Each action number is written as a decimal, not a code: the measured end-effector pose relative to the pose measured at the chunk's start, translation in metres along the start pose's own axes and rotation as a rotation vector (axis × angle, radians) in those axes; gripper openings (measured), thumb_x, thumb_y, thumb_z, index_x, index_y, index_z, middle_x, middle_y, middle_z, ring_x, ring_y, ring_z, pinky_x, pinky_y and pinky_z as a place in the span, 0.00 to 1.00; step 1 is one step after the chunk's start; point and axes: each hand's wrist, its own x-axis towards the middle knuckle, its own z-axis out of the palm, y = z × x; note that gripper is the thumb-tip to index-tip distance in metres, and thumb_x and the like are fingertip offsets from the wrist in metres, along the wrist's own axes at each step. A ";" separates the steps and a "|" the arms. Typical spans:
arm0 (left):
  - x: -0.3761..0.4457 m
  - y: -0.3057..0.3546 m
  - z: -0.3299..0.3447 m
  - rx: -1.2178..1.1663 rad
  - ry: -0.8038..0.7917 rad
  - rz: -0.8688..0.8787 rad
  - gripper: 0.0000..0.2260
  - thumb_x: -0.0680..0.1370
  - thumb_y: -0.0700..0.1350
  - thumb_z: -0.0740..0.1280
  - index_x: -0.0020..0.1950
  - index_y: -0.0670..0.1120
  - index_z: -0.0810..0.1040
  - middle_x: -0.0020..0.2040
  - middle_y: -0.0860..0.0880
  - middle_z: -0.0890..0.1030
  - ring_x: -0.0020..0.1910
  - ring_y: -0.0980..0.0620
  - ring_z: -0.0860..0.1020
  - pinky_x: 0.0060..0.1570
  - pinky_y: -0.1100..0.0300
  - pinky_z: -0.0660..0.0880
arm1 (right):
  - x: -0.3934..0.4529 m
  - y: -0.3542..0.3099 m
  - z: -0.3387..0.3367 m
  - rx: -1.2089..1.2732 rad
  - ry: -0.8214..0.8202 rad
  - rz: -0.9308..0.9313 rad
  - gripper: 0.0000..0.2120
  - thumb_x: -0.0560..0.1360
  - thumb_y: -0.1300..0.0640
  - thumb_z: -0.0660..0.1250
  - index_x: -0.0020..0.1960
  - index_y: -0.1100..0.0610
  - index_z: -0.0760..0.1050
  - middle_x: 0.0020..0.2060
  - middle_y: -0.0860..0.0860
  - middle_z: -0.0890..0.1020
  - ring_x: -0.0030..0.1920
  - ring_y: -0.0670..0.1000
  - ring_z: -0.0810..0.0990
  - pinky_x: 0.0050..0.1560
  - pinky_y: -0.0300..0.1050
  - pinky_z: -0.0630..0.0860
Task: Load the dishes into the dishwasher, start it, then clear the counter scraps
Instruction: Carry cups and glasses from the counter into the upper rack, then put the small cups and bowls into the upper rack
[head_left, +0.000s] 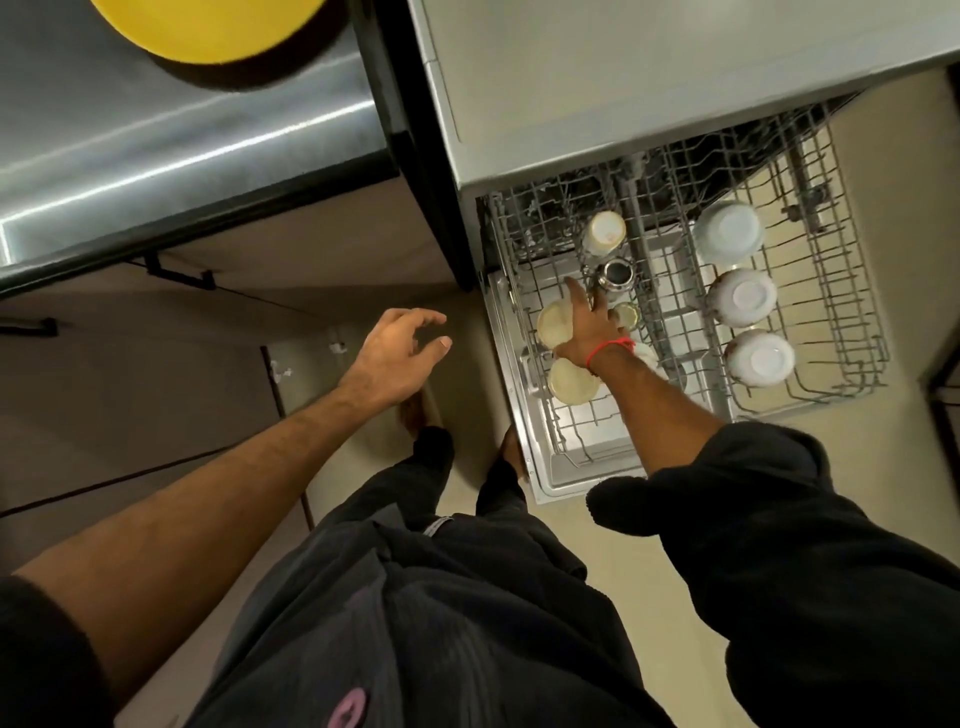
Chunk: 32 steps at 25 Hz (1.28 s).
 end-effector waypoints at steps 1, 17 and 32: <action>-0.002 -0.002 -0.005 0.010 0.026 0.019 0.18 0.82 0.51 0.66 0.72 0.51 0.74 0.71 0.48 0.69 0.61 0.51 0.76 0.59 0.59 0.75 | -0.007 -0.005 -0.003 0.002 0.065 -0.014 0.49 0.69 0.56 0.76 0.79 0.42 0.48 0.78 0.59 0.51 0.73 0.69 0.59 0.71 0.68 0.60; -0.108 -0.080 -0.058 -0.073 0.522 -0.014 0.19 0.81 0.48 0.68 0.72 0.50 0.74 0.69 0.49 0.70 0.54 0.53 0.76 0.56 0.54 0.80 | -0.113 -0.171 -0.005 0.217 0.056 -0.704 0.14 0.76 0.60 0.69 0.61 0.54 0.78 0.48 0.50 0.82 0.47 0.47 0.79 0.58 0.46 0.76; -0.288 -0.319 -0.155 -0.067 1.144 -0.524 0.19 0.80 0.54 0.66 0.71 0.57 0.74 0.69 0.53 0.72 0.71 0.48 0.67 0.69 0.44 0.66 | -0.239 -0.469 0.173 -0.153 -0.211 -1.377 0.23 0.75 0.60 0.70 0.69 0.51 0.73 0.61 0.49 0.76 0.51 0.46 0.78 0.53 0.41 0.79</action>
